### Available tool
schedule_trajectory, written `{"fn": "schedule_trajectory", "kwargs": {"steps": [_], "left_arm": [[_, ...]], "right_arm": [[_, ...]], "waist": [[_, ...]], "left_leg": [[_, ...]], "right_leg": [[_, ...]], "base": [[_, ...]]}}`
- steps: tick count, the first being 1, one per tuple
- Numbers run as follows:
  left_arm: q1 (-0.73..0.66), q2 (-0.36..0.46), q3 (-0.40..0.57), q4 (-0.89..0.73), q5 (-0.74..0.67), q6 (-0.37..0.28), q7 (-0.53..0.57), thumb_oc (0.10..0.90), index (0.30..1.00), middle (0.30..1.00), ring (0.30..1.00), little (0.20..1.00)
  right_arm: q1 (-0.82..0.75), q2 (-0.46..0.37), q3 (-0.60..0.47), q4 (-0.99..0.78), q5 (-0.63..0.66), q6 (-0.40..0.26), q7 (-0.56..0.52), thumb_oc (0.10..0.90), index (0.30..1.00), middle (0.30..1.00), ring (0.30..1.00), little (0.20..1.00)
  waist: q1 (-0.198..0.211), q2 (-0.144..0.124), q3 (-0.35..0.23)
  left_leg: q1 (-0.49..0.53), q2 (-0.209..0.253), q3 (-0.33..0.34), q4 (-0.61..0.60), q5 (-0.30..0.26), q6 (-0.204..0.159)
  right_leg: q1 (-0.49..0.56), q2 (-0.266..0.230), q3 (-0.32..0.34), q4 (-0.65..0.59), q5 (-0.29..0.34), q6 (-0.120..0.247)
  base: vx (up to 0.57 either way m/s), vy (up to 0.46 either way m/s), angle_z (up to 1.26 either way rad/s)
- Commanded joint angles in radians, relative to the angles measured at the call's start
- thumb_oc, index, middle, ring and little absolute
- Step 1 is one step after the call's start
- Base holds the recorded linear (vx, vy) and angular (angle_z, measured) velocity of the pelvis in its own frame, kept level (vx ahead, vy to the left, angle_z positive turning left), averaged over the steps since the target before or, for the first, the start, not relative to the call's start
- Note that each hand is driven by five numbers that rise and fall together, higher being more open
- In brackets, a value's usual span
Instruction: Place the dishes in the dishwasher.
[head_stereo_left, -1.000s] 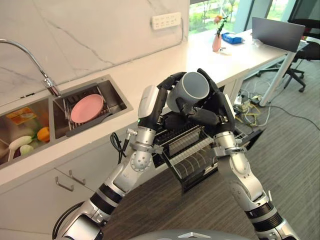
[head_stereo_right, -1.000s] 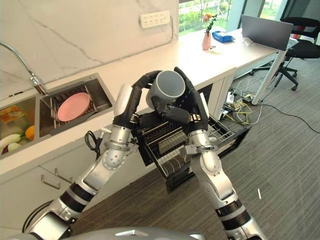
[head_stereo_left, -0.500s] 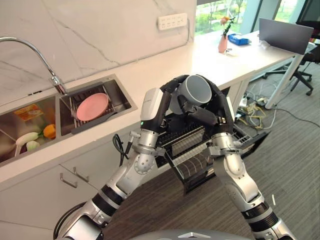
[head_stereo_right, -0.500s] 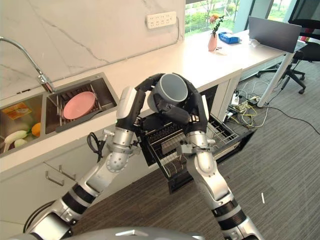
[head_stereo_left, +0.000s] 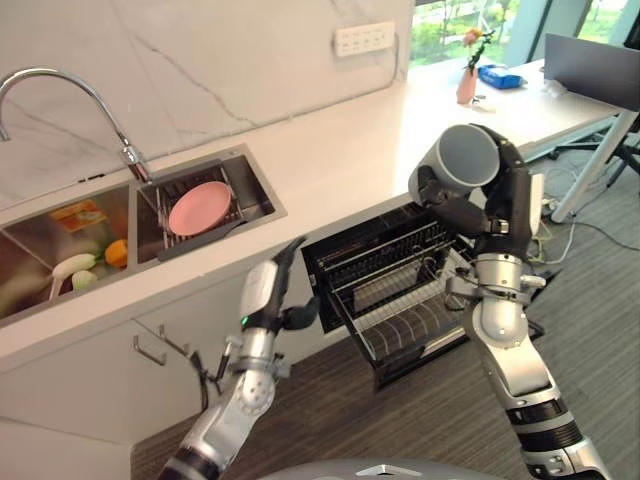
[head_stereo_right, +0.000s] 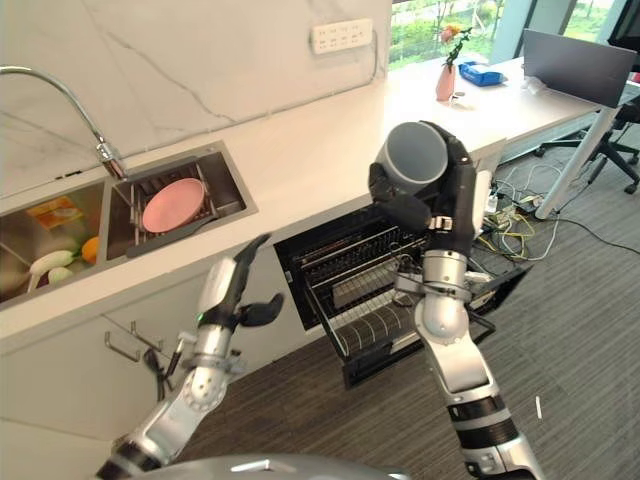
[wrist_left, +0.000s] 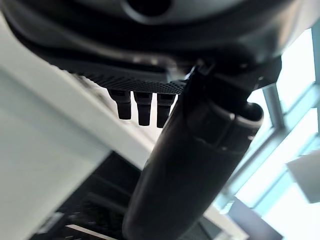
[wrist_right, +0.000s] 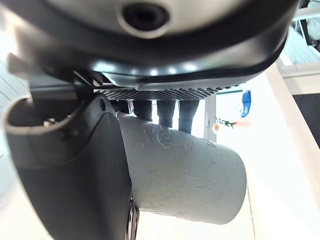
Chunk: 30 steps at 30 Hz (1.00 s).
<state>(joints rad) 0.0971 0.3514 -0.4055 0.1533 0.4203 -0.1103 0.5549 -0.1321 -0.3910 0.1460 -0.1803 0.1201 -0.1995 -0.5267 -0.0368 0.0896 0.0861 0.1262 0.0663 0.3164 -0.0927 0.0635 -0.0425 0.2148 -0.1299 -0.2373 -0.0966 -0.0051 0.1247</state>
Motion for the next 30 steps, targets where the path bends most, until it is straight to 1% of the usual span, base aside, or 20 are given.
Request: {"fn": "schedule_trajectory", "kwargs": {"steps": [1,2,4,5,6,7,8,9,11,17,19,20,22,23,24,26,27,28,29,30], "left_arm": [[-0.12,0.072,0.064,-0.054,-0.004,-0.05,0.054,0.8,0.9,0.9,0.9,0.9],[-0.12,0.072,0.064,-0.054,-0.004,-0.05,0.054,0.8,0.9,0.9,0.9,0.9],[-0.085,0.074,0.075,-0.008,-0.011,-0.05,0.029,0.8,0.9,0.9,0.9,0.9],[-0.068,0.079,0.08,0.022,-0.019,-0.058,0.005,0.8,0.9,0.9,0.9,0.9],[-0.07,0.078,0.079,0.025,-0.019,-0.06,0.006,0.8,0.9,0.9,0.9,0.9],[-0.066,0.09,0.06,0.059,-0.012,-0.07,-0.014,0.8,0.9,0.9,0.9,0.9],[-0.067,0.09,0.06,0.06,-0.012,-0.071,-0.014,0.8,0.9,0.9,0.9,0.9],[-0.056,0.097,0.04,0.097,-0.003,-0.072,-0.035,0.8,0.9,0.9,0.9,0.9],[-0.058,0.1,0.01,0.148,0.002,-0.076,-0.057,0.8,0.9,0.9,0.9,0.9],[-0.061,0.102,-0.038,0.222,-0.019,-0.084,-0.107,0.8,0.9,0.9,0.9,0.9],[-0.064,0.109,-0.049,0.221,-0.024,-0.087,-0.116,0.8,0.9,0.9,0.9,0.9],[-0.064,0.109,-0.049,0.221,-0.024,-0.087,-0.116,0.8,0.9,0.9,0.9,0.9],[-0.062,0.104,-0.051,0.237,-0.036,-0.084,-0.113,0.8,0.9,0.9,0.9,0.9],[-0.063,0.103,-0.05,0.237,-0.036,-0.084,-0.112,0.8,0.9,0.9,0.9,0.9],[-0.061,0.095,-0.049,0.249,-0.048,-0.08,-0.112,0.8,0.9,0.9,0.9,0.9],[-0.061,0.089,-0.045,0.256,-0.058,-0.076,-0.112,0.8,0.9,0.9,0.9,0.9],[-0.06,0.087,-0.047,0.259,-0.062,-0.075,-0.114,0.8,0.9,0.9,0.9,0.9],[-0.057,0.083,-0.047,0.268,-0.064,-0.074,-0.116,0.8,0.9,0.9,0.9,0.9],[-0.057,0.083,-0.047,0.268,-0.064,-0.074,-0.116,0.8,0.9,0.9,0.9,0.9],[-0.051,0.079,-0.049,0.282,-0.07,-0.072,-0.119,0.8,0.9,0.9,0.9,0.9]], "right_arm": [[-0.154,-0.021,0.015,-0.009,-0.047,-0.069,0.081,0.4,0.3,0.3,0.3,0.3],[-0.154,-0.021,0.015,-0.009,-0.047,-0.069,0.081,0.4,0.3,0.3,0.3,0.3],[-0.158,-0.054,0.031,0.06,-0.04,-0.042,0.122,0.4,0.3,0.3,0.3,0.3],[-0.167,-0.098,0.028,0.104,-0.094,-0.021,0.136,0.4,0.3,0.3,0.3,0.3],[-0.168,-0.098,0.028,0.106,-0.096,-0.022,0.135,0.4,0.3,0.3,0.3,0.3],[-0.18,-0.125,0.026,0.177,-0.16,-0.004,0.124,0.4,0.3,0.3,0.3,0.3],[-0.182,-0.125,0.026,0.18,-0.162,-0.006,0.123,0.4,0.3,0.3,0.3,0.3],[-0.178,-0.124,0.027,0.262,-0.179,0.009,0.117,0.4,0.3,0.3,0.3,0.3],[-0.198,-0.124,0.033,0.362,-0.186,0.023,0.113,0.4,0.3,0.3,0.3,0.3],[-0.299,-0.146,0.075,0.613,-0.208,0.079,0.117,0.4,0.3,0.3,0.3,0.3],[-0.347,-0.141,0.089,0.729,-0.202,0.093,0.106,0.4,0.3,0.3,0.3,0.3],[-0.347,-0.141,0.089,0.729,-0.202,0.093,0.106,0.4,0.3,0.3,0.3,0.3],[-0.409,-0.126,0.1,0.839,-0.175,0.104,0.091,0.4,0.3,0.3,0.3,0.3],[-0.413,-0.125,0.101,0.844,-0.174,0.102,0.091,0.4,0.3,0.3,0.3,0.3],[-0.441,-0.109,0.102,0.916,-0.147,0.105,0.089,0.4,0.3,0.3,0.3,0.3],[-0.468,-0.099,0.108,0.966,-0.115,0.104,0.1,0.4,0.3,0.3,0.3,0.3],[-0.481,-0.093,0.112,1.002,-0.098,0.103,0.103,0.444,0.366,0.366,0.366,0.366],[-0.492,-0.089,0.118,1.022,-0.089,0.102,0.111,0.676,0.714,0.714,0.714,0.714],[-0.492,-0.089,0.118,1.022,-0.089,0.102,0.111,0.676,0.714,0.714,0.714,0.714],[-0.519,-0.091,0.133,1.058,-0.093,0.107,0.115,0.8,0.9,0.9,0.9,0.9]], "waist": [[0.047,-0.07,0.011],[0.047,-0.07,0.011],[0.065,-0.074,0.024],[0.074,-0.076,0.039],[0.073,-0.075,0.039],[0.092,-0.075,0.061],[0.091,-0.075,0.06],[0.108,-0.074,0.083],[0.123,-0.074,0.106],[0.165,-0.062,0.159],[0.178,-0.055,0.17],[0.178,-0.055,0.17],[0.19,-0.046,0.181],[0.189,-0.045,0.182],[0.198,-0.041,0.18],[0.201,-0.04,0.174],[0.204,-0.039,0.17],[0.205,-0.04,0.165],[0.205,-0.04,0.165],[0.207,-0.041,0.157]], "left_leg": [[0.043,0.02,-0.035,0.013,-0.029,-0.069],[0.043,0.02,-0.035,0.013,-0.029,-0.069],[0.029,0.02,-0.045,0.014,-0.024,-0.071],[0.012,0.021,-0.057,0.017,-0.019,-0.073],[0.01,0.021,-0.058,0.018,-0.018,-0.073],[-0.012,0.023,-0.071,0.021,-0.013,-0.075],[-0.014,0.023,-0.073,0.022,-0.012,-0.075],[-0.036,0.027,-0.085,0.028,-0.005,-0.078],[-0.068,0.03,-0.106,0.037,0.001,-0.082],[-0.136,0.038,-0.151,0.051,0.022,-0.096],[-0.156,0.041,-0.166,0.053,0.029,-0.101],[-0.156,0.041,-0.166,0.053,0.029,-0.101],[-0.17,0.043,-0.174,0.052,0.037,-0.106],[-0.171,0.044,-0.174,0.051,0.037,-0.106],[-0.176,0.044,-0.179,0.05,0.041,-0.109],[-0.175,0.044,-0.181,0.047,0.042,-0.11],[-0.172,0.044,-0.183,0.045,0.042,-0.111],[-0.169,0.043,-0.183,0.042,0.042,-0.112],[-0.169,0.043,-0.183,0.042,0.042,-0.112],[-0.163,0.044,-0.182,0.039,0.042,-0.112]], "right_leg": [[-0.08,0.005,-0.034,0.046,0.003,0.019],[-0.08,0.005,-0.034,0.046,0.003,0.019],[-0.085,0.002,-0.05,0.049,0.002,0.018],[-0.092,0.001,-0.065,0.054,0.001,0.017],[-0.094,0.0,-0.066,0.055,0.0,0.017],[-0.109,-0.004,-0.084,0.064,0.001,0.016],[-0.111,-0.004,-0.085,0.065,0.0,0.016],[-0.121,-0.007,-0.104,0.07,-0.002,0.014],[-0.135,-0.012,-0.127,0.075,-0.002,0.013],[-0.167,-0.015,-0.175,0.075,0.001,0.009],[-0.18,-0.017,-0.185,0.075,0.003,0.007],[-0.18,-0.017,-0.185,0.075,0.003,0.007],[-0.191,-0.015,-0.19,0.074,0.003,0.004],[-0.191,-0.015,-0.19,0.074,0.003,0.004],[-0.191,-0.014,-0.194,0.071,0.002,0.002],[-0.188,-0.012,-0.197,0.064,0.001,0.001],[-0.185,-0.011,-0.198,0.06,0.0,0.0],[-0.182,-0.01,-0.197,0.057,-0.001,0.0],[-0.182,-0.01,-0.197,0.057,-0.001,0.0],[-0.174,-0.01,-0.199,0.051,-0.001,0.0]], "base": [[-0.03,-0.014,0.16],[-0.02,-0.016,0.22],[-0.02,-0.03,0.29],[-0.02,-0.031,0.38],[-0.08,-0.04,0.39],[-0.05,-0.019,0.49],[-0.09,-0.047,0.43],[-0.05,-0.046,0.46],[-0.08,-0.048,0.42],[-0.06,-0.037,0.33],[-0.05,-0.024,0.26],[-0.04,-0.02,0.24],[-0.02,-0.011,0.22],[0.0,-0.004,0.14],[0.01,-0.008,0.07],[0.02,-0.001,0.02],[0.04,-0.002,0.06],[0.03,0.002,0.06],[0.04,0.004,0.08],[0.02,0.004,0.05]]}}
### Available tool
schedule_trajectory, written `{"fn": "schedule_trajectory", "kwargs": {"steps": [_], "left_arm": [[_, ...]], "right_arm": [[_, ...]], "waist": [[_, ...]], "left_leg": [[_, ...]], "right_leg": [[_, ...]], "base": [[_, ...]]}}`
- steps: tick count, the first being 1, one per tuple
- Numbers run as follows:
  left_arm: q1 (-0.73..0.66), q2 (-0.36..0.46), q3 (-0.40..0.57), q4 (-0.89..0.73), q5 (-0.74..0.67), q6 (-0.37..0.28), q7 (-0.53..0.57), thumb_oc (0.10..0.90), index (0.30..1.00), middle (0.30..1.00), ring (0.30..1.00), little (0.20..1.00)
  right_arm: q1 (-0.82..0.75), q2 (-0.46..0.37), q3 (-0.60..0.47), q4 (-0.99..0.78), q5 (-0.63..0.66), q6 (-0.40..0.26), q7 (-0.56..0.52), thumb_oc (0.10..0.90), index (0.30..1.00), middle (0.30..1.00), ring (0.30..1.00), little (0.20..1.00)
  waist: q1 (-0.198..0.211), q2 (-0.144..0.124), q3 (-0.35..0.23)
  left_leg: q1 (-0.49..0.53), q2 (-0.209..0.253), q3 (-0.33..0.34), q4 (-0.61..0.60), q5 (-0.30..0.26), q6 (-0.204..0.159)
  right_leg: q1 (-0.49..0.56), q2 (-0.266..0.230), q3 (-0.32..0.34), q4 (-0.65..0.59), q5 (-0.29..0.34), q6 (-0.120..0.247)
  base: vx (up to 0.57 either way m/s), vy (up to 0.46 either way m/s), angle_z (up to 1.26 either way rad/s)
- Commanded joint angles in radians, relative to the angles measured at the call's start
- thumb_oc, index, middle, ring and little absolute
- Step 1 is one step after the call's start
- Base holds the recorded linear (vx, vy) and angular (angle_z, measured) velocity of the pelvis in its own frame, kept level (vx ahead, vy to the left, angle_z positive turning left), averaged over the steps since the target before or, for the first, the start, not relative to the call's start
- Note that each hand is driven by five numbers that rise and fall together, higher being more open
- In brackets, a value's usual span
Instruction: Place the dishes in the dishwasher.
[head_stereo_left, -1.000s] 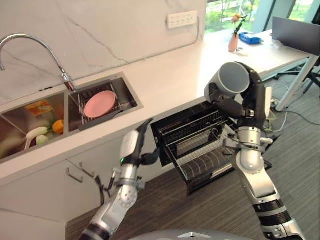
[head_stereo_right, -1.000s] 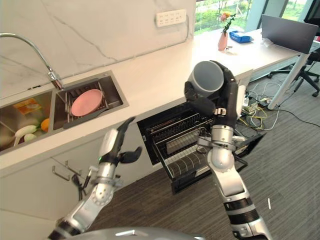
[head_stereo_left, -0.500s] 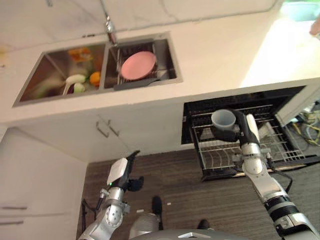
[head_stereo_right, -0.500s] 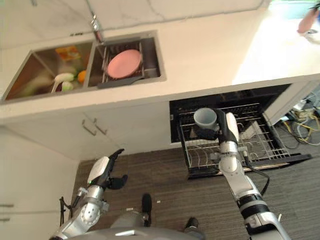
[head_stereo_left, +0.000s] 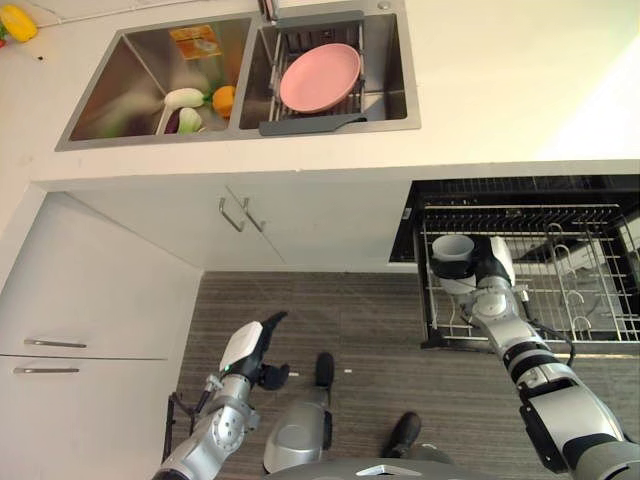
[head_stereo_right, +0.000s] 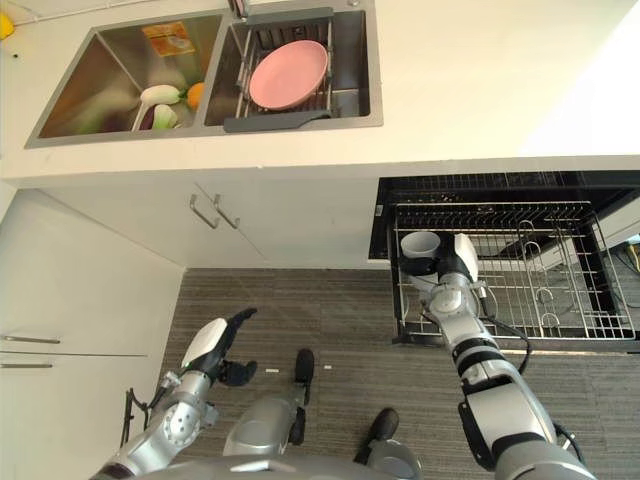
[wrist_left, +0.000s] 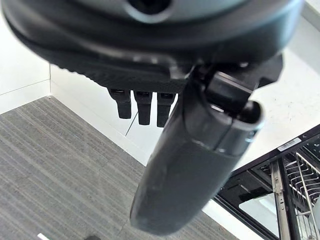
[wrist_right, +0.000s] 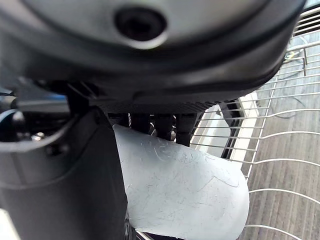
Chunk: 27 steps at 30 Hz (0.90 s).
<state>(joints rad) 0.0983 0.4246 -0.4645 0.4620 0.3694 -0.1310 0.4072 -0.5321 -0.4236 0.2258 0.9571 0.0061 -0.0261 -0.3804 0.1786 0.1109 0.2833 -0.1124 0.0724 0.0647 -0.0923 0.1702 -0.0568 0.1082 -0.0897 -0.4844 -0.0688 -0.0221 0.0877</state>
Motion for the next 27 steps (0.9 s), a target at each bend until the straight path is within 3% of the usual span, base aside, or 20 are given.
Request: {"fn": "schedule_trajectory", "kwargs": {"steps": [1,17,20,24,27], "left_arm": [[-0.052,0.006,0.01,-0.026,-0.019,-0.051,0.029,0.8,0.9,0.9,0.9,0.9],[-0.025,-0.01,0.037,0.027,-0.064,-0.027,-0.044,0.8,0.9,0.9,0.9,0.9],[-0.03,-0.02,0.036,0.037,-0.075,-0.019,-0.048,0.8,0.9,0.9,0.9,0.9],[-0.031,-0.022,0.047,0.05,-0.073,-0.013,-0.052,0.8,0.9,0.9,0.9,0.9],[-0.03,-0.054,0.085,0.144,-0.08,0.003,-0.036,0.8,0.9,0.9,0.9,0.9]], "right_arm": [[-0.119,-0.059,0.053,-0.079,0.021,-0.067,-0.032,0.8,0.9,0.9,0.9,0.9],[-0.274,-0.083,0.105,0.132,0.074,-0.009,0.092,0.8,0.9,0.9,0.9,0.9],[-0.273,-0.075,0.086,0.145,0.088,-0.013,0.075,0.8,0.9,0.9,0.9,0.9],[-0.25,-0.083,0.093,0.067,0.094,-0.025,0.087,0.8,0.9,0.9,0.9,0.9],[-0.104,-0.091,0.065,-0.262,0.132,-0.05,0.092,0.8,0.9,0.9,0.9,0.9]], "waist": [[-0.009,-0.063,-0.041],[-0.023,-0.102,-0.096],[-0.026,-0.106,-0.101],[-0.034,-0.112,-0.103],[-0.06,-0.115,-0.103]], "left_leg": [[0.075,0.037,0.07,0.039,-0.065,-0.098],[0.137,0.032,0.093,0.018,-0.079,-0.095],[0.148,0.033,0.102,0.015,-0.082,-0.094],[0.155,0.035,0.107,0.013,-0.085,-0.091],[0.166,0.037,0.122,0.012,-0.088,-0.088]], "right_leg": [[-0.067,-0.05,0.048,0.023,0.016,0.037],[-0.016,-0.041,0.057,-0.002,0.017,0.038],[-0.013,-0.039,0.065,-0.004,0.018,0.038],[-0.011,-0.036,0.072,-0.004,0.019,0.038],[-0.01,-0.034,0.088,-0.003,0.022,0.04]], "base": [[0.03,0.004,0.05],[0.01,0.002,0.0],[0.01,0.004,-0.08],[0.0,-0.001,-0.12],[0.0,0.011,-0.1]]}}
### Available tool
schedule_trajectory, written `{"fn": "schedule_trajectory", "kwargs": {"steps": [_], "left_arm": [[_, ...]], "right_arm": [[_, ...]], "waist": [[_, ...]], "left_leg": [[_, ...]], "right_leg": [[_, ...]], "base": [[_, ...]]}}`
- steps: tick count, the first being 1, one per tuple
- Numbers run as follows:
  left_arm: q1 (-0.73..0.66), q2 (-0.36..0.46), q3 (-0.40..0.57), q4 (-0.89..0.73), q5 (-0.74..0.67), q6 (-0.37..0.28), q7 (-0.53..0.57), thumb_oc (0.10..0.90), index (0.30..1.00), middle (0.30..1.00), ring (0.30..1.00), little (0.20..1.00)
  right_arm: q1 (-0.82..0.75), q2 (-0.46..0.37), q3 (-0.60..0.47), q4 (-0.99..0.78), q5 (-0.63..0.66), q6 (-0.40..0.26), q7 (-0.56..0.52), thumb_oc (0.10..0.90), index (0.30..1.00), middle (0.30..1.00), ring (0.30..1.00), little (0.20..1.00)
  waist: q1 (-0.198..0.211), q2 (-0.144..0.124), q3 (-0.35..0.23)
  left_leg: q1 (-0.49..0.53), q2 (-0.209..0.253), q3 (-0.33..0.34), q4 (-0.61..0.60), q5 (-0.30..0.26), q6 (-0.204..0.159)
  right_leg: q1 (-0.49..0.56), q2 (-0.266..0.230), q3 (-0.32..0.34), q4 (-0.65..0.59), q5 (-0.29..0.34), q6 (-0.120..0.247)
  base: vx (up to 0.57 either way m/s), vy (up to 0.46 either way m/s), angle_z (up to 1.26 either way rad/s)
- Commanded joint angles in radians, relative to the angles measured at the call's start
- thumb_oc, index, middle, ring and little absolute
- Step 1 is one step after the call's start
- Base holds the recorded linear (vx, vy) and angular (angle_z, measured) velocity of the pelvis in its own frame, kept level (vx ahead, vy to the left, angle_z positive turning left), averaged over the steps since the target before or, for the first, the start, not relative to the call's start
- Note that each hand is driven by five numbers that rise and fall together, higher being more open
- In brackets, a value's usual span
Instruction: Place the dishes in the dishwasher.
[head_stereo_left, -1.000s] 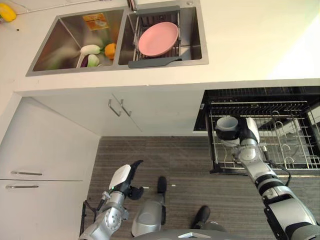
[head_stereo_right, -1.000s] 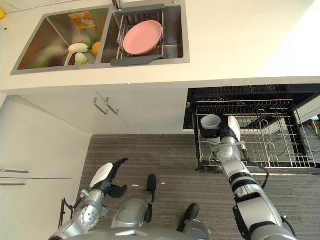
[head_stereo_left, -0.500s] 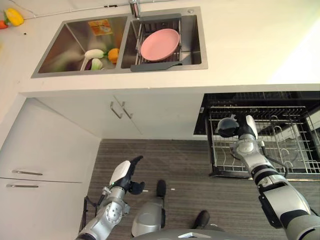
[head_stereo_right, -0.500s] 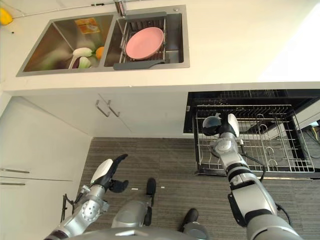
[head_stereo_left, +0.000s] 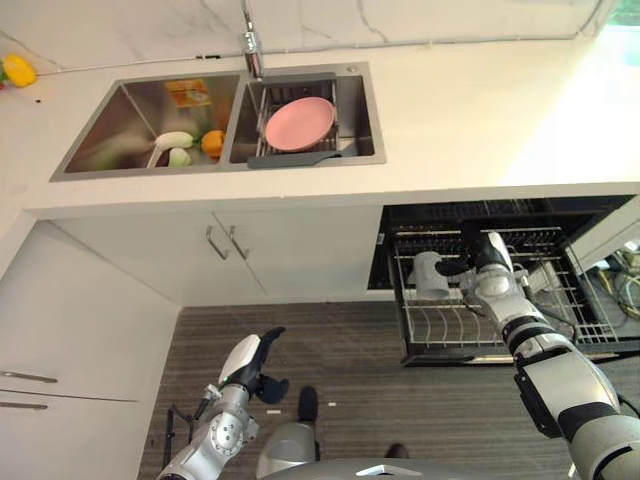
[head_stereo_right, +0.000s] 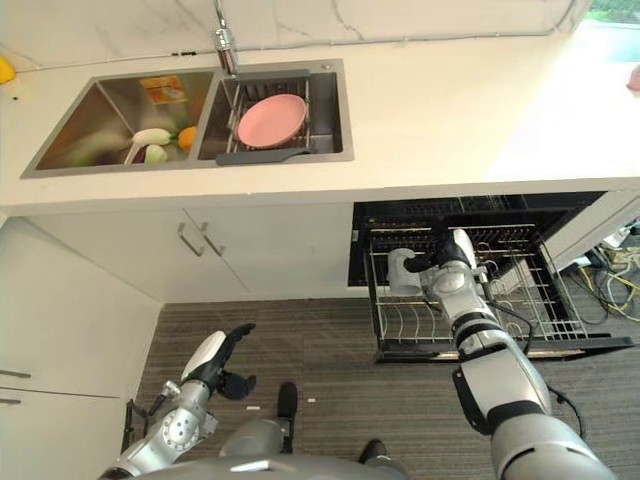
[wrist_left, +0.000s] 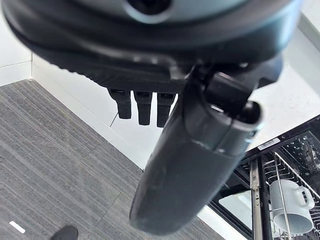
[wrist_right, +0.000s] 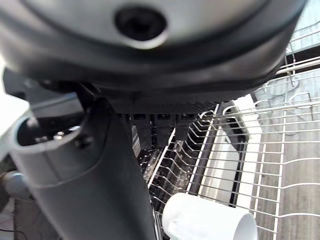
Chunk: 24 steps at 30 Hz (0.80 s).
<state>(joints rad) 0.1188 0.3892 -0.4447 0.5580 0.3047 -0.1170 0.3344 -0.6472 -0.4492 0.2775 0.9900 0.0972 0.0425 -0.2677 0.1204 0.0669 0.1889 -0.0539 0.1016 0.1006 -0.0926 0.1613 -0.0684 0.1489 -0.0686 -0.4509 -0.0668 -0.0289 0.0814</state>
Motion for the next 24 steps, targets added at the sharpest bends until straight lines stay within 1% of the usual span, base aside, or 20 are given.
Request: {"fn": "schedule_trajectory", "kwargs": {"steps": [1,2,3,4,5,7,9,10,11,12,13,14,15,17,18,19,20,21,22,24], "left_arm": [[-0.045,-0.041,0.096,0.099,-0.026,0.001,0.043,0.8,0.9,0.9,0.9,0.9],[-0.043,-0.097,0.137,0.224,-0.066,0.006,0.057,0.8,0.9,0.9,0.9,0.9],[-0.045,-0.126,0.162,0.294,-0.097,0.011,0.059,0.8,0.9,0.9,0.9,0.9],[-0.047,-0.127,0.158,0.3,-0.097,0.008,0.061,0.8,0.9,0.9,0.9,0.9],[-0.026,-0.166,0.207,0.382,-0.161,0.018,0.04,0.8,0.9,0.9,0.9,0.9],[-0.023,-0.201,0.264,0.511,-0.233,0.028,0.015,0.8,0.9,0.9,0.9,0.9],[-0.028,-0.209,0.277,0.562,-0.246,0.031,0.006,0.8,0.9,0.9,0.9,0.9],[-0.027,-0.23,0.328,0.666,-0.289,0.048,-0.02,0.8,0.9,0.9,0.9,0.9],[-0.032,-0.231,0.339,0.677,-0.289,0.05,-0.017,0.8,0.9,0.9,0.9,0.9],[-0.036,-0.226,0.34,0.682,-0.28,0.049,-0.009,0.8,0.9,0.9,0.9,0.9],[-0.043,-0.226,0.349,0.684,-0.284,0.044,-0.005,0.8,0.9,0.9,0.9,0.9],[-0.049,-0.229,0.365,0.685,-0.301,0.043,0.003,0.8,0.9,0.9,0.9,0.9],[-0.064,-0.235,0.391,0.692,-0.333,0.047,0.015,0.8,0.9,0.9,0.9,0.9],[-0.096,-0.241,0.432,0.711,-0.38,0.053,0.032,0.8,0.9,0.9,0.9,0.9],[-0.105,-0.241,0.444,0.711,-0.388,0.057,0.033,0.8,0.9,0.9,0.9,0.9],[-0.105,-0.243,0.447,0.718,-0.372,0.062,0.041,0.8,0.9,0.9,0.9,0.9],[-0.107,-0.246,0.448,0.729,-0.361,0.066,0.045,0.8,0.9,0.9,0.9,0.9],[-0.107,-0.246,0.448,0.729,-0.361,0.066,0.045,0.8,0.9,0.9,0.9,0.9],[-0.099,-0.256,0.436,0.721,-0.351,0.062,0.06,0.8,0.9,0.9,0.9,0.9],[-0.1,-0.256,0.431,0.724,-0.348,0.063,0.062,0.8,0.9,0.9,0.9,0.9]], "right_arm": [[0.088,-0.082,-0.015,-0.482,0.037,-0.139,-0.015,0.8,0.9,0.9,0.9,0.9],[0.303,-0.082,-0.136,-0.854,0.067,-0.225,-0.006,0.8,0.9,0.9,0.9,0.9],[0.375,-0.063,-0.162,-0.927,0.106,-0.271,0.022,0.8,0.9,0.9,0.9,0.9],[0.385,-0.065,-0.167,-0.936,0.108,-0.269,0.024,0.8,0.9,0.9,0.9,0.9],[0.487,-0.057,-0.222,-1.126,0.17,-0.326,0.08,0.8,0.9,0.9,0.9,0.9],[0.542,-0.04,-0.238,-1.254,0.253,-0.376,0.148,0.8,0.9,0.9,0.9,0.9],[0.55,-0.026,-0.239,-1.278,0.27,-0.388,0.148,0.8,0.9,0.9,0.9,0.9],[0.547,-0.012,-0.231,-1.353,0.277,-0.415,0.155,0.8,0.9,0.9,0.9,0.9],[0.541,-0.009,-0.232,-1.364,0.276,-0.418,0.148,0.8,0.9,0.9,0.9,0.9],[0.522,-0.01,-0.221,-1.371,0.28,-0.423,0.144,0.8,0.9,0.9,0.9,0.9],[0.503,-0.021,-0.206,-1.387,0.27,-0.425,0.139,0.8,0.9,0.9,0.9,0.9],[0.491,-0.03,-0.203,-1.396,0.255,-0.426,0.128,0.8,0.9,0.9,0.9,0.9],[0.486,-0.037,-0.202,-1.419,0.243,-0.426,0.121,0.8,0.9,0.9,0.9,0.9],[0.467,-0.037,-0.201,-1.43,0.233,-0.431,0.107,0.8,0.9,0.9,0.9,0.9],[0.474,-0.04,-0.2,-1.431,0.227,-0.426,0.108,0.8,0.9,0.9,0.9,0.9],[0.479,-0.039,-0.2,-1.427,0.225,-0.42,0.103,0.8,0.9,0.9,0.9,0.9],[0.491,-0.041,-0.201,-1.424,0.219,-0.417,0.104,0.8,0.9,0.9,0.9,0.9],[0.491,-0.041,-0.201,-1.424,0.219,-0.417,0.104,0.8,0.9,0.9,0.9,0.9],[0.505,-0.041,-0.214,-1.426,0.198,-0.417,0.099,0.8,0.9,0.9,0.9,0.9],[0.508,-0.038,-0.224,-1.427,0.196,-0.421,0.094,0.8,0.9,0.9,0.9,0.9]], "waist": [[-0.015,-0.07,-0.005],[-0.037,-0.067,-0.01],[-0.046,-0.066,-0.012],[-0.044,-0.066,-0.014],[-0.049,-0.062,-0.018],[-0.053,-0.059,-0.028],[-0.053,-0.057,-0.03],[-0.053,-0.051,-0.035],[-0.052,-0.048,-0.032],[-0.049,-0.05,-0.023],[-0.051,-0.054,-0.004],[-0.055,-0.058,0.004],[-0.072,-0.062,0.015],[-0.122,-0.067,0.017],[-0.135,-0.063,0.01],[-0.137,-0.053,0.006],[-0.129,-0.046,0.001],[-0.129,-0.046,0.001],[-0.103,-0.041,-0.008],[-0.1,-0.038,-0.011]], "left_leg": [[0.117,0.01,0.093,0.012,-0.086,-0.077],[0.121,0.007,0.098,0.01,-0.085,-0.072],[0.123,0.004,0.1,0.01,-0.087,-0.068],[0.123,0.003,0.099,0.01,-0.088,-0.068],[0.131,0.002,0.101,0.011,-0.093,-0.067],[0.127,-0.001,0.105,0.008,-0.085,-0.067],[0.128,0.0,0.108,0.006,-0.085,-0.067],[0.127,-0.002,0.117,0.007,-0.083,-0.071],[0.124,-0.004,0.117,0.015,-0.082,-0.072],[0.11,-0.011,0.116,0.053,-0.088,-0.071],[0.066,-0.016,0.122,0.155,-0.109,-0.076],[0.027,-0.018,0.14,0.201,-0.105,-0.084],[-0.005,0.005,0.21,0.266,-0.095,-0.103],[0.01,0.161,0.469,0.27,-0.031,-0.129],[0.028,0.204,0.521,0.228,-0.025,-0.142],[0.041,0.23,0.545,0.176,0.009,-0.151],[0.036,0.25,0.533,0.125,0.05,-0.158],[0.036,0.25,0.533,0.125,0.05,-0.158],[-0.02,0.3,0.413,0.056,0.103,-0.157],[-0.023,0.313,0.391,0.043,0.123,-0.164]], "right_leg": [[-0.047,-0.054,0.061,-0.004,0.025,0.048],[-0.048,-0.056,0.065,-0.004,0.028,0.049],[-0.05,-0.057,0.066,-0.003,0.029,0.05],[-0.049,-0.058,0.065,-0.003,0.029,0.051],[-0.043,-0.058,0.067,-0.002,0.024,0.052],[-0.049,-0.061,0.063,-0.002,0.031,0.053],[-0.049,-0.061,0.062,-0.002,0.031,0.054],[-0.049,-0.064,0.06,-0.003,0.032,0.056],[-0.049,-0.068,0.059,-0.002,0.033,0.055],[-0.052,-0.075,0.059,0.004,0.03,0.054],[-0.053,-0.09,0.055,0.013,0.025,0.049],[-0.061,-0.104,0.049,0.019,0.026,0.048],[-0.054,-0.117,0.034,0.02,0.023,0.045],[-0.043,-0.132,-0.015,0.01,0.025,0.055],[-0.033,-0.135,-0.021,0.001,0.019,0.07],[-0.021,-0.131,-0.027,-0.004,0.021,0.081],[-0.013,-0.133,-0.028,-0.003,0.024,0.092],[-0.013,-0.133,-0.028,-0.003,0.024,0.092],[-0.005,-0.163,-0.038,0.012,0.02,0.11],[0.008,-0.173,-0.036,0.013,0.017,0.118]], "base": [[0.01,0.033,-0.21],[0.02,0.034,-0.21],[0.01,0.027,-0.14],[0.03,0.005,-0.04],[0.02,-0.001,-0.1],[0.0,0.0,-0.12],[0.01,0.001,-0.04],[0.01,0.003,-0.15],[0.0,-0.016,-0.17],[-0.07,-0.045,0.0],[-0.11,-0.034,0.13],[-0.12,-0.014,0.26],[-0.1,0.036,0.36],[0.0,0.1,0.87],[0.14,0.175,1.21],[0.22,0.226,1.0],[0.15,0.155,0.41],[0.23,0.305,0.26],[0.15,0.214,0.12],[0.21,0.249,-0.02]]}}
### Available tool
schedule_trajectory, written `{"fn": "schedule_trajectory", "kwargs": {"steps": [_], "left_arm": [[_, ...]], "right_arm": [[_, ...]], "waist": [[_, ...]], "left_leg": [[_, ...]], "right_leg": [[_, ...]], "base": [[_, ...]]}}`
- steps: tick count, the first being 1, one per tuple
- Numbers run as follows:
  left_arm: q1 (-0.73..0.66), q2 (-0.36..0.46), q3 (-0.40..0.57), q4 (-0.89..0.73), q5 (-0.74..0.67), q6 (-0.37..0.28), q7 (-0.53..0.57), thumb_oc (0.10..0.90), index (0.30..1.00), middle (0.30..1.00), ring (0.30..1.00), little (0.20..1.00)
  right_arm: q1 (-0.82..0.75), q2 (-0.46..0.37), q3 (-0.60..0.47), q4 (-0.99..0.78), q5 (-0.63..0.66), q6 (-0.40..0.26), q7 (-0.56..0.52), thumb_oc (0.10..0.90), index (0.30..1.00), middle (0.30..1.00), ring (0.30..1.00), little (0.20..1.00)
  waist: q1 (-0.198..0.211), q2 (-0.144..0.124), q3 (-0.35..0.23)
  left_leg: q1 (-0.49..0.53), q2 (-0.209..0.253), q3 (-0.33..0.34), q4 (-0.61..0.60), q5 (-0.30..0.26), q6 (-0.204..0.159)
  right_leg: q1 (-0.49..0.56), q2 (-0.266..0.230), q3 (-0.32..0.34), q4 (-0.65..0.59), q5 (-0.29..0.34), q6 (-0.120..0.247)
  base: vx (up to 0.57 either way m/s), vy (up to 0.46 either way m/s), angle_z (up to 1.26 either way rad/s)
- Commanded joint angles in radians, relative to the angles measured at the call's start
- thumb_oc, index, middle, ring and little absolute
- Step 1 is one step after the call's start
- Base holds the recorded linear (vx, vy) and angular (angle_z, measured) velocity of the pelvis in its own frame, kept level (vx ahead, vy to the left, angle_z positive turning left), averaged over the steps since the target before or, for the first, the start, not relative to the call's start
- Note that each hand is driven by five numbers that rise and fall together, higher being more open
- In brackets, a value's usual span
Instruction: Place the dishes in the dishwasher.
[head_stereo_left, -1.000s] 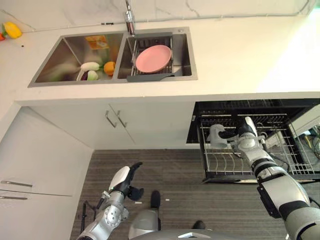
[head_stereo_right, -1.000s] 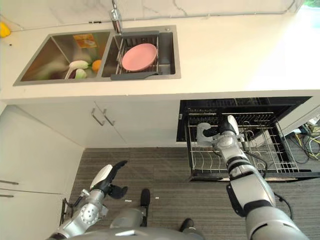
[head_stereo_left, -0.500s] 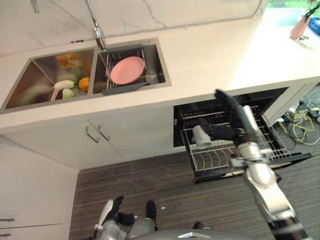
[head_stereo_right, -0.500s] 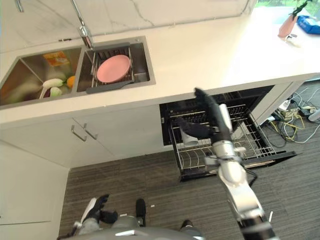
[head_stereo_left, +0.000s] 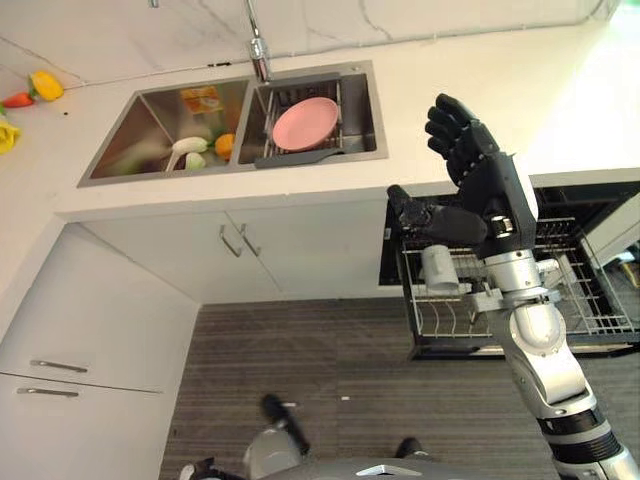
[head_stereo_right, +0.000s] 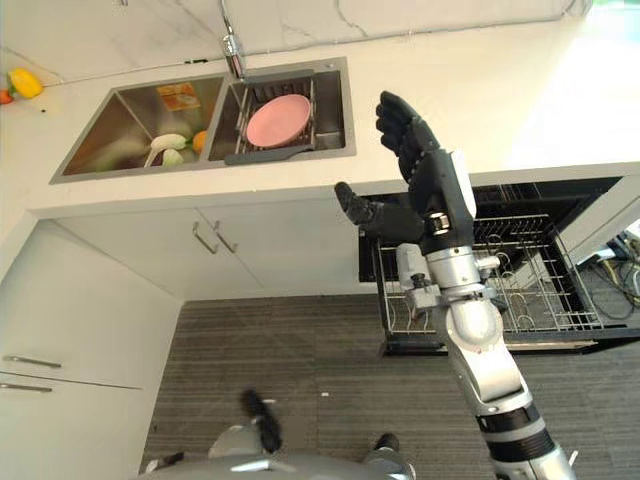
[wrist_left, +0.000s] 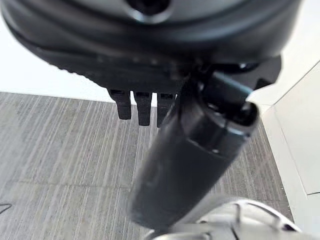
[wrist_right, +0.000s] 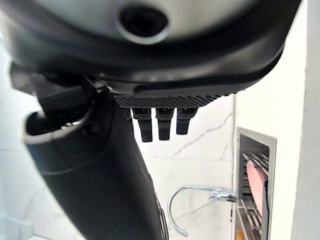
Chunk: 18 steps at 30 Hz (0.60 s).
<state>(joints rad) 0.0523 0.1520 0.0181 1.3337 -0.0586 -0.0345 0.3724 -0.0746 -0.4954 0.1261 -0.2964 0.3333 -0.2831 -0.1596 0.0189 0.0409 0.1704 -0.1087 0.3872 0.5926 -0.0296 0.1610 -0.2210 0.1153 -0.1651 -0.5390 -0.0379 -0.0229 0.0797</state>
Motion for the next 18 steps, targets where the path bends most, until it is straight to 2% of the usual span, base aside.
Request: {"fn": "schedule_trajectory", "kwargs": {"steps": [1,2,3,4,5,6,7,8,10,11,12,13,14,16,17,18], "left_arm": [[-0.035,-0.014,-0.03,-0.053,0.017,-0.021,0.022,0.8,0.9,0.9,0.9,0.9],[-0.039,-0.014,-0.036,-0.053,0.019,-0.021,0.022,0.8,0.9,0.9,0.9,0.9],[-0.052,-0.012,-0.047,-0.041,0.035,-0.018,0.01,0.8,0.9,0.9,0.9,0.9],[-0.052,-0.011,-0.048,-0.04,0.035,-0.018,0.01,0.8,0.9,0.9,0.9,0.9],[-0.077,0.008,-0.06,-0.031,0.07,-0.008,0.003,0.8,0.9,0.9,0.9,0.9],[-0.087,0.021,-0.067,-0.032,0.089,-0.004,0.0,0.8,0.9,0.9,0.9,0.9],[-0.091,0.03,-0.068,-0.036,0.096,-0.002,0.0,0.8,0.9,0.9,0.9,0.9],[-0.099,0.042,-0.073,-0.046,0.102,-0.004,0.003,0.8,0.9,0.9,0.9,0.9],[-0.097,0.057,-0.077,-0.056,0.11,-0.003,0.005,0.8,0.9,0.9,0.9,0.9],[-0.095,0.063,-0.068,-0.059,0.104,-0.002,0.003,0.8,0.9,0.9,0.9,0.9],[-0.093,0.067,-0.057,-0.057,0.096,-0.002,0.0,0.8,0.9,0.9,0.9,0.9],[-0.093,0.067,-0.057,-0.057,0.096,-0.002,0.0,0.8,0.9,0.9,0.9,0.9],[-0.093,0.07,-0.052,-0.052,0.101,-0.001,-0.004,0.8,0.9,0.9,0.9,0.9],[-0.101,0.074,-0.051,-0.05,0.12,-0.004,-0.007,0.8,0.9,0.9,0.9,0.9],[-0.1,0.071,-0.054,-0.047,0.141,-0.008,-0.018,0.8,0.9,0.9,0.9,0.9],[-0.103,0.067,-0.061,-0.048,0.149,-0.011,-0.018,0.8,0.9,0.9,0.9,0.9]], "right_arm": [[-0.042,0.009,-0.101,-0.158,-0.044,-0.098,-0.009,0.8,0.9,0.9,0.9,0.9],[-0.038,0.009,-0.11,-0.161,-0.059,-0.104,-0.019,0.8,0.9,0.9,0.9,0.9],[-0.032,0.018,-0.137,-0.165,-0.087,-0.101,-0.032,0.8,0.9,0.9,0.9,0.9],[-0.032,0.019,-0.137,-0.165,-0.088,-0.101,-0.033,0.8,0.9,0.9,0.9,0.9],[-0.032,0.041,-0.142,-0.161,-0.114,-0.095,-0.044,0.8,0.9,0.9,0.9,0.9],[-0.042,0.053,-0.139,-0.156,-0.141,-0.096,-0.066,0.8,0.9,0.9,0.9,0.9],[-0.038,0.063,-0.141,-0.157,-0.158,-0.092,-0.069,0.8,0.9,0.9,0.9,0.9],[-0.053,0.071,-0.127,-0.151,-0.165,-0.092,-0.066,0.8,0.9,0.9,0.9,0.9],[-0.077,0.075,-0.114,-0.154,-0.193,-0.084,-0.073,0.8,0.9,0.9,0.9,0.9],[-0.061,0.072,-0.122,-0.162,-0.202,-0.081,-0.066,0.8,0.9,0.9,0.9,0.9],[-0.044,0.07,-0.129,-0.168,-0.201,-0.081,-0.06,0.8,0.9,0.9,0.9,0.9],[-0.044,0.07,-0.129,-0.168,-0.201,-0.081,-0.06,0.8,0.9,0.9,0.9,0.9],[-0.026,0.068,-0.142,-0.176,-0.2,-0.081,-0.057,0.8,0.9,0.9,0.9,0.9],[0.0,0.077,-0.167,-0.18,-0.189,-0.09,-0.059,0.8,0.9,0.9,0.9,0.9],[0.018,0.083,-0.181,-0.178,-0.19,-0.094,-0.063,0.8,0.9,0.9,0.9,0.9],[0.021,0.083,-0.185,-0.173,-0.196,-0.096,-0.074,0.8,0.9,0.9,0.9,0.9]], "waist": [[-0.012,-0.005,0.0],[-0.009,-0.008,-0.007],[-0.01,-0.017,-0.018],[-0.009,-0.021,-0.018],[-0.009,-0.041,-0.023],[-0.012,-0.056,-0.021],[-0.018,-0.061,-0.018],[-0.028,-0.062,-0.005],[-0.042,-0.054,0.014],[-0.066,-0.046,0.024],[-0.076,-0.047,0.027],[-0.076,-0.047,0.027],[-0.084,-0.049,0.03],[-0.093,-0.053,0.021],[-0.11,-0.058,0.004],[-0.118,-0.058,-0.003]], "left_leg": [[0.055,0.022,-0.08,-0.029,0.112,-0.012],[0.054,0.014,-0.077,-0.031,0.122,-0.012],[0.059,-0.033,-0.085,-0.034,0.096,0.009],[0.06,-0.037,-0.083,-0.034,0.095,0.011],[0.072,-0.097,-0.069,-0.039,0.055,0.05],[0.082,-0.131,-0.066,-0.046,0.031,0.076],[0.093,-0.151,-0.067,-0.051,0.01,0.094],[0.115,-0.171,-0.068,-0.058,-0.009,0.113],[0.152,-0.18,-0.055,-0.058,-0.049,0.134],[0.165,-0.183,-0.067,-0.058,-0.06,0.137],[0.185,-0.193,-0.062,-0.058,-0.074,0.141],[0.185,-0.193,-0.062,-0.058,-0.074,0.141],[0.202,-0.205,-0.053,-0.058,-0.089,0.14],[0.217,-0.221,-0.035,-0.058,-0.102,0.128],[0.234,-0.226,-0.041,-0.058,-0.116,0.113],[0.243,-0.225,-0.046,-0.058,-0.121,0.109]], "right_leg": [[0.054,-0.078,0.054,-0.013,0.007,0.128],[0.066,-0.085,0.054,-0.014,0.007,0.133],[0.072,-0.123,0.068,0.021,0.011,0.139],[0.07,-0.128,0.069,0.024,0.01,0.141],[0.047,-0.176,0.082,0.131,0.012,0.144],[-0.005,-0.203,0.114,0.23,0.02,0.145],[-0.041,-0.22,0.145,0.312,0.038,0.149],[-0.102,-0.219,0.185,0.413,0.072,0.155],[-0.194,-0.204,0.219,0.516,0.102,0.164],[-0.239,-0.145,0.262,0.55,0.077,0.163],[-0.279,-0.111,0.272,0.541,0.056,0.157],[-0.279,-0.111,0.272,0.541,0.056,0.157],[-0.293,-0.091,0.257,0.487,0.039,0.144],[-0.269,-0.085,0.185,0.293,0.045,0.117],[-0.277,-0.065,0.199,0.153,0.083,0.117],[-0.282,-0.067,0.224,0.124,0.099,0.125]], "base": [[0.27,0.281,-0.27],[0.33,0.364,-0.23],[0.24,0.289,-0.16],[0.27,0.38,-0.11],[0.18,0.318,0.09],[0.23,0.426,0.19],[0.15,0.35,0.31],[0.14,0.296,0.21],[0.17,0.255,0.08],[0.24,0.225,-0.2],[0.18,0.136,-0.19],[0.2,0.101,-0.28],[0.17,0.054,-0.21],[0.29,-0.023,-0.46],[0.34,-0.116,-0.36],[0.27,-0.092,-0.1]]}}
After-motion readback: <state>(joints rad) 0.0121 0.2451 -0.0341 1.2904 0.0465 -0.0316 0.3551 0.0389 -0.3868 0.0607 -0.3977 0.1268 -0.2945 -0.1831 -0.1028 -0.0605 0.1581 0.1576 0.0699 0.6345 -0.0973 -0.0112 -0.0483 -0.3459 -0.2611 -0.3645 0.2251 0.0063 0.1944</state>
